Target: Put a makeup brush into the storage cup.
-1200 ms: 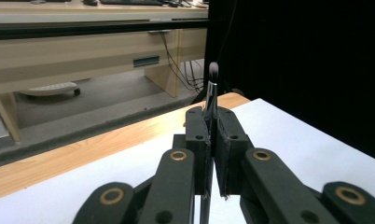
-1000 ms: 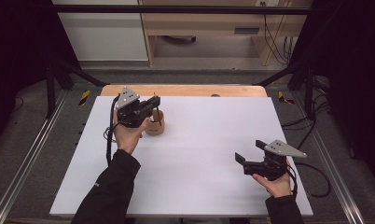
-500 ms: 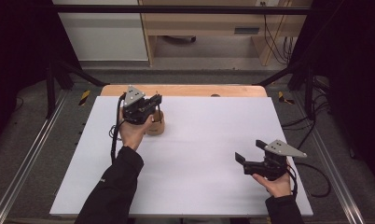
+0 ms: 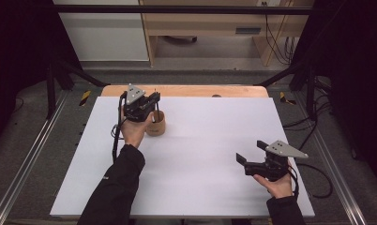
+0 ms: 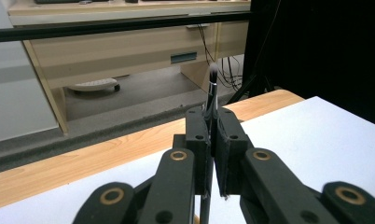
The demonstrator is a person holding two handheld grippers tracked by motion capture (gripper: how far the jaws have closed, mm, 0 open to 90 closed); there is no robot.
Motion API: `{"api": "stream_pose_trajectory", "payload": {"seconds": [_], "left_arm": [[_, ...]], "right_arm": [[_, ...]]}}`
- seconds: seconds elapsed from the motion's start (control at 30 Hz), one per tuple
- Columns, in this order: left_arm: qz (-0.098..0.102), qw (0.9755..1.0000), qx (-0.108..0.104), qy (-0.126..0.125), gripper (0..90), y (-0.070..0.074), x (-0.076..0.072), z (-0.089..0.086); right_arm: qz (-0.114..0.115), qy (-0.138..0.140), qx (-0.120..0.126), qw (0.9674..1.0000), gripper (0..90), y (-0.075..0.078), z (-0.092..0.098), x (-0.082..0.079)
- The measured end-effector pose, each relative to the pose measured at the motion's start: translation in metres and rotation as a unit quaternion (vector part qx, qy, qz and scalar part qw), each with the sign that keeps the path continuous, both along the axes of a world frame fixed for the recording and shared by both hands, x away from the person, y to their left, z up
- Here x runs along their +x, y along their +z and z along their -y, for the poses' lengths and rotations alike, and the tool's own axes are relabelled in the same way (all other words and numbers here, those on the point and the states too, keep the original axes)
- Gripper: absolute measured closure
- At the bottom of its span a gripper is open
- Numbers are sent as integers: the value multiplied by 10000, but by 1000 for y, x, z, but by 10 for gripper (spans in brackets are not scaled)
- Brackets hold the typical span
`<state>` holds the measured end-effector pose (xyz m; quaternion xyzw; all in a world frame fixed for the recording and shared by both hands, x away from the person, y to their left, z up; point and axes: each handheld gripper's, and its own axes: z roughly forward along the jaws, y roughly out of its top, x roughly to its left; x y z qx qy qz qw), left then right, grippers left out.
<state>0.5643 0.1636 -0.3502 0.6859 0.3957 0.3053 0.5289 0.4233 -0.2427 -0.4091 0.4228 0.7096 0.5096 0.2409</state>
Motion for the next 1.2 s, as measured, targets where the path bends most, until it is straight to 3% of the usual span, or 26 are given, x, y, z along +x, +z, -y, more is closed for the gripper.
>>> {"api": "stream_pose_trajectory", "payload": {"seconds": [0.47, 1.2], "left_arm": [[56, 9998, 194, 86, 849, -7, 2, 7], [6, 9995, 238, 209, 849, -27, -2, 10]], "right_arm": [[-8, 11, -3, 10000, 61, 0, -1, 0], [8, 35, -22, 10000, 62, 0, -3, 0]]}}
